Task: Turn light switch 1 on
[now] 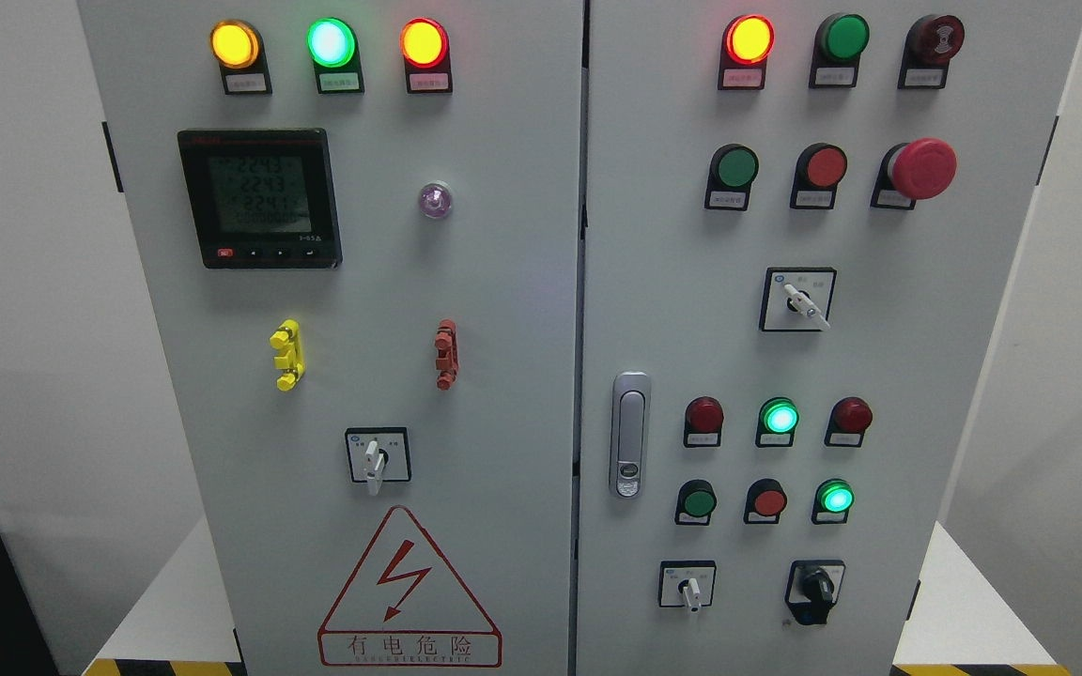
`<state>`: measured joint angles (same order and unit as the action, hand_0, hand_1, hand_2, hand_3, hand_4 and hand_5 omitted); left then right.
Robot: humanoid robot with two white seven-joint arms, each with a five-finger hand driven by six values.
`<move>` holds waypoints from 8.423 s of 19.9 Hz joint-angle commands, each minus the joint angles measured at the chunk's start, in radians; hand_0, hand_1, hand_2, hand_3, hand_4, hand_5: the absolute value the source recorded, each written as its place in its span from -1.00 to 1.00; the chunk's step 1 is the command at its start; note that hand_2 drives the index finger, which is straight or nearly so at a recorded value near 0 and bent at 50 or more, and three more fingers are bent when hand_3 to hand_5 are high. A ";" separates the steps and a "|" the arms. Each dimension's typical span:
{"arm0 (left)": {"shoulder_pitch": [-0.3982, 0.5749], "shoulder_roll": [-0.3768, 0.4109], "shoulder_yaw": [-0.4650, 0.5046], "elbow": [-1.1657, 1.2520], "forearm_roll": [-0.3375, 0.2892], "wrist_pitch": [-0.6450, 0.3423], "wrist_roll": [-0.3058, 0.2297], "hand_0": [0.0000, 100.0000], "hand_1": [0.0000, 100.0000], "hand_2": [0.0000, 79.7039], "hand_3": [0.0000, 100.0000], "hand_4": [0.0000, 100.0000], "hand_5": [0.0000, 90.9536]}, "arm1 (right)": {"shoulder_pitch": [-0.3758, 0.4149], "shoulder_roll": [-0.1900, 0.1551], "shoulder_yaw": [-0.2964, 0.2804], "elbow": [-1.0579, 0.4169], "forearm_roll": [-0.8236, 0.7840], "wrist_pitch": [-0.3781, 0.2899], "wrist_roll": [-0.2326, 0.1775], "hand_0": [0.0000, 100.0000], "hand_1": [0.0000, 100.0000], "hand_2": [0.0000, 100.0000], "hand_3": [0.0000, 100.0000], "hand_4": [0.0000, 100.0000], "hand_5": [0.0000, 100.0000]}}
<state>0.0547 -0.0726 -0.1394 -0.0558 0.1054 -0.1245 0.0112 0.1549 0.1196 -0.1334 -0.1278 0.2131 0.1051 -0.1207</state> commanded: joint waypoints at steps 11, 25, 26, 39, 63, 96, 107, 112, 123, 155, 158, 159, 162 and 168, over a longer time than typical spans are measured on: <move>-0.006 0.010 -0.009 -0.042 -0.043 -0.056 0.036 -0.54 -1.00 -1.00 -0.95 -0.85 -1.00 | 0.000 0.000 0.000 0.000 0.000 -0.001 0.001 -0.89 -1.00 -1.00 -1.00 -1.00 -1.00; 0.165 0.048 0.049 -0.786 -0.182 0.051 0.041 -0.53 -1.00 -1.00 -0.91 -0.77 -1.00 | 0.000 0.000 0.000 0.000 0.000 -0.001 0.000 -0.89 -1.00 -1.00 -1.00 -1.00 -1.00; 0.171 0.040 0.053 -0.821 -0.187 0.054 0.042 -0.53 -1.00 -1.00 -0.90 -0.75 -1.00 | 0.000 0.000 0.000 0.000 0.000 -0.001 0.000 -0.89 -1.00 -1.00 -1.00 -1.00 -1.00; 0.208 0.037 0.109 -1.397 -0.244 0.161 0.039 -0.41 -0.82 -1.00 -0.64 -0.51 -1.00 | 0.000 0.000 0.000 0.000 0.000 -0.001 0.000 -0.89 -1.00 -1.00 -1.00 -1.00 -1.00; 0.260 0.070 0.086 -1.960 -0.239 0.008 0.138 -0.10 0.10 0.06 0.29 0.56 0.42 | 0.000 0.000 0.000 0.000 0.000 -0.001 0.001 -0.89 -1.00 -1.00 -1.00 -1.00 -1.00; -0.180 0.022 -0.035 -1.994 -0.199 0.421 0.398 -1.00 0.19 0.41 0.58 0.67 0.68 | 0.000 0.000 0.000 0.000 0.000 -0.001 0.001 -0.89 -1.00 -1.00 -1.00 -1.00 -1.00; -0.237 -0.027 -0.066 -1.989 -0.207 0.537 0.454 -1.00 0.29 0.43 0.63 0.69 0.70 | 0.000 0.000 0.000 0.000 0.000 -0.001 0.000 -0.89 -1.00 -1.00 -1.00 -1.00 -1.00; -0.256 -0.046 -0.066 -1.977 -0.225 0.566 0.483 -1.00 0.35 0.43 0.63 0.69 0.70 | 0.000 0.000 0.000 -0.001 0.000 -0.001 0.001 -0.89 -1.00 -1.00 -1.00 -1.00 -1.00; -0.309 -0.052 -0.055 -1.942 -0.286 0.600 0.496 -0.92 0.42 0.42 0.63 0.69 0.70 | 0.000 0.000 0.000 0.000 0.000 -0.001 0.001 -0.89 -1.00 -1.00 -1.00 -1.00 -1.00; -0.406 -0.075 -0.051 -1.912 -0.297 0.701 0.533 -0.73 0.47 0.45 0.70 0.71 0.71 | 0.000 0.000 0.000 0.000 0.000 -0.001 0.001 -0.89 -1.00 -1.00 -1.00 -1.00 -1.00; -0.406 -0.075 -0.051 -1.914 -0.297 0.701 0.533 -0.71 0.47 0.46 0.71 0.71 0.72 | 0.000 0.000 0.000 0.000 0.000 -0.001 0.001 -0.89 -1.00 -1.00 -1.00 -1.00 -1.00; -0.406 -0.075 -0.051 -1.914 -0.297 0.701 0.533 -0.70 0.47 0.46 0.72 0.72 0.72 | 0.000 0.000 0.000 0.000 0.000 -0.001 0.001 -0.89 -1.00 -1.00 -1.00 -1.00 -1.00; -0.406 -0.076 -0.051 -1.914 -0.297 0.701 0.535 -0.68 0.48 0.47 0.73 0.72 0.72 | 0.000 0.000 0.000 0.000 0.000 -0.001 0.001 -0.89 -1.00 -1.00 -1.00 -1.00 -1.00; -0.409 -0.076 -0.051 -1.914 -0.297 0.703 0.535 -0.65 0.48 0.48 0.73 0.73 0.72 | 0.000 0.000 0.000 0.000 0.000 -0.001 0.001 -0.89 -1.00 -1.00 -1.00 -1.00 -1.00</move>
<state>-0.3516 -0.1463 -0.1900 -1.9714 -0.1918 0.5763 0.5460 0.1549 0.1196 -0.1335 -0.1275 0.2132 0.1051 -0.1205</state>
